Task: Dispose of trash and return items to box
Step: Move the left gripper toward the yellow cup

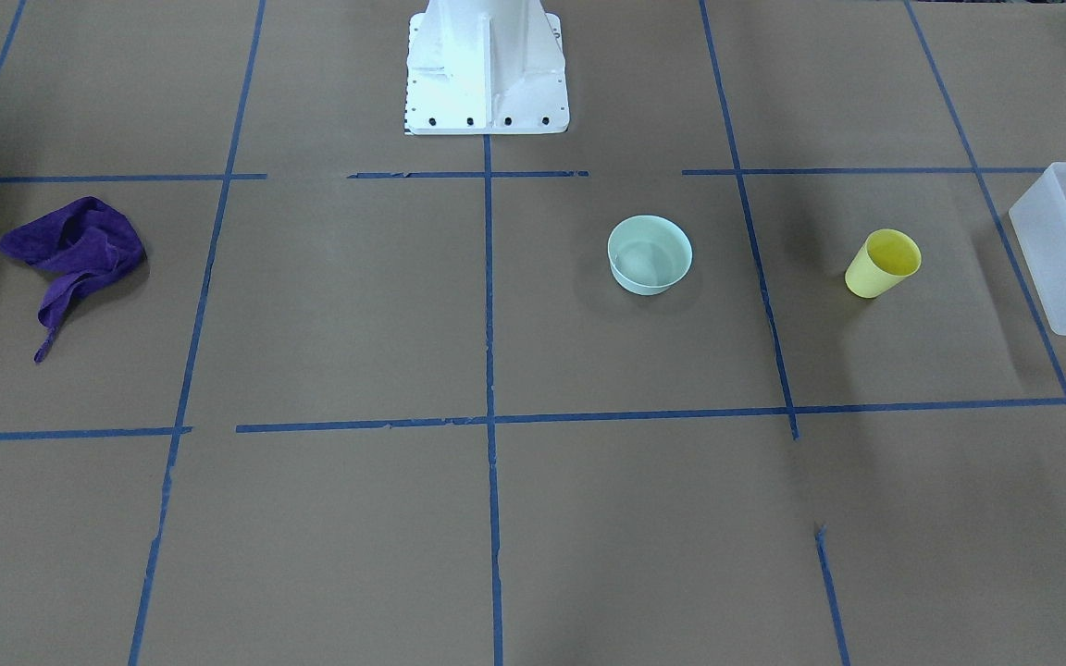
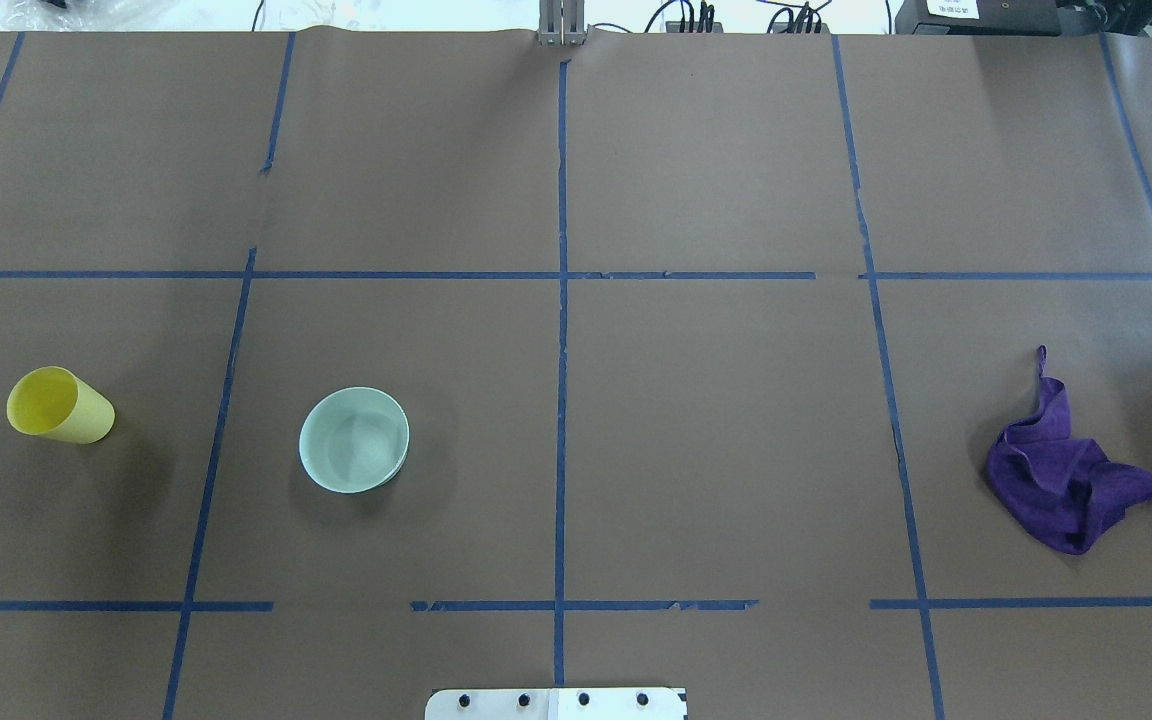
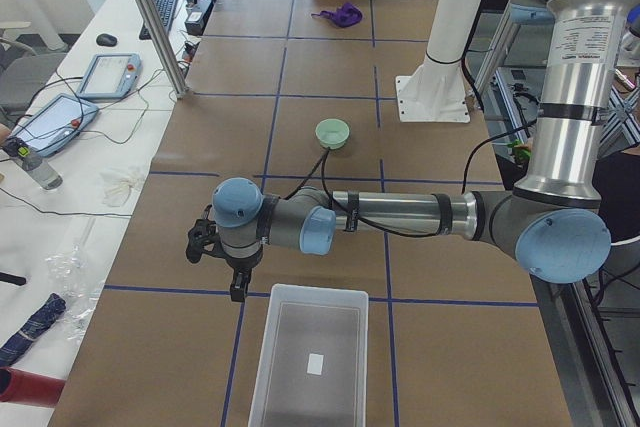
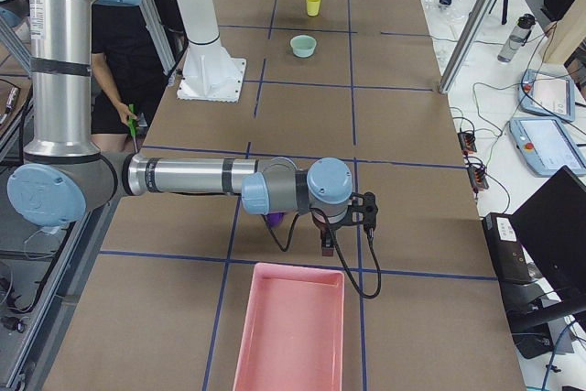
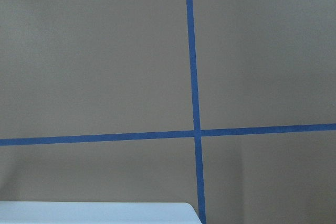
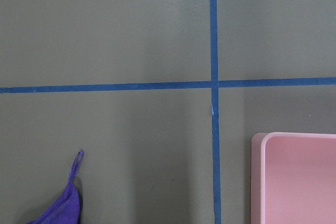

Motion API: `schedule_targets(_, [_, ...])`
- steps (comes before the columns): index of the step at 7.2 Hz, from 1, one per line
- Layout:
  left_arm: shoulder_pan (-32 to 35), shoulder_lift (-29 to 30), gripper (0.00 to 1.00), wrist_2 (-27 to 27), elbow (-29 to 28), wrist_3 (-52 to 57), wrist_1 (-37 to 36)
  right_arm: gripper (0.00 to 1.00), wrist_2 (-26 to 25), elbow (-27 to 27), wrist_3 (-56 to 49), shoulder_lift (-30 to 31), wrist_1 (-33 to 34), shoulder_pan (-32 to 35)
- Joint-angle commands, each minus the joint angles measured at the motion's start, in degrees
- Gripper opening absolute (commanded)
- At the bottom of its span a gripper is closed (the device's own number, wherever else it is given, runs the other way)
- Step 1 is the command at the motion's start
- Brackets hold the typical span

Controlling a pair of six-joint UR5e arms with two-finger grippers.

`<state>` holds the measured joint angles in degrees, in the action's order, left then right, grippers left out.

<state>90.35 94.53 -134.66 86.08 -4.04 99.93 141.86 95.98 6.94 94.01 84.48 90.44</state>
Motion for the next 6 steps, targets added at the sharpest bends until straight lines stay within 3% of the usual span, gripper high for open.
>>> schedule_targets(1, [0.00, -0.22, 1.00, -0.43, 0.48, -0.17, -0.09, 1.00, 0.00, 0.09, 0.00, 0.04, -0.02, 0.00])
schedule_targets(3, [0.00, 0.04, 1.00, -0.70, 2.67, -0.17, 0.88, 1.00, 0.17, 0.61, 0.00, -0.05, -0.19, 0.00])
schedule_targets(5, [-5.25, 0.05, 1.00, -0.70, 5.66, -2.09, 8.31, 1.00, 0.17, 1.05, 0.00, 0.04, -0.37, 0.09])
schedule_targets(6, [-8.93, -0.14, 1.00, -0.70, 8.37, -2.28, 8.44, 1.00, 0.26, 1.14, 0.00, 0.04, -0.46, 0.17])
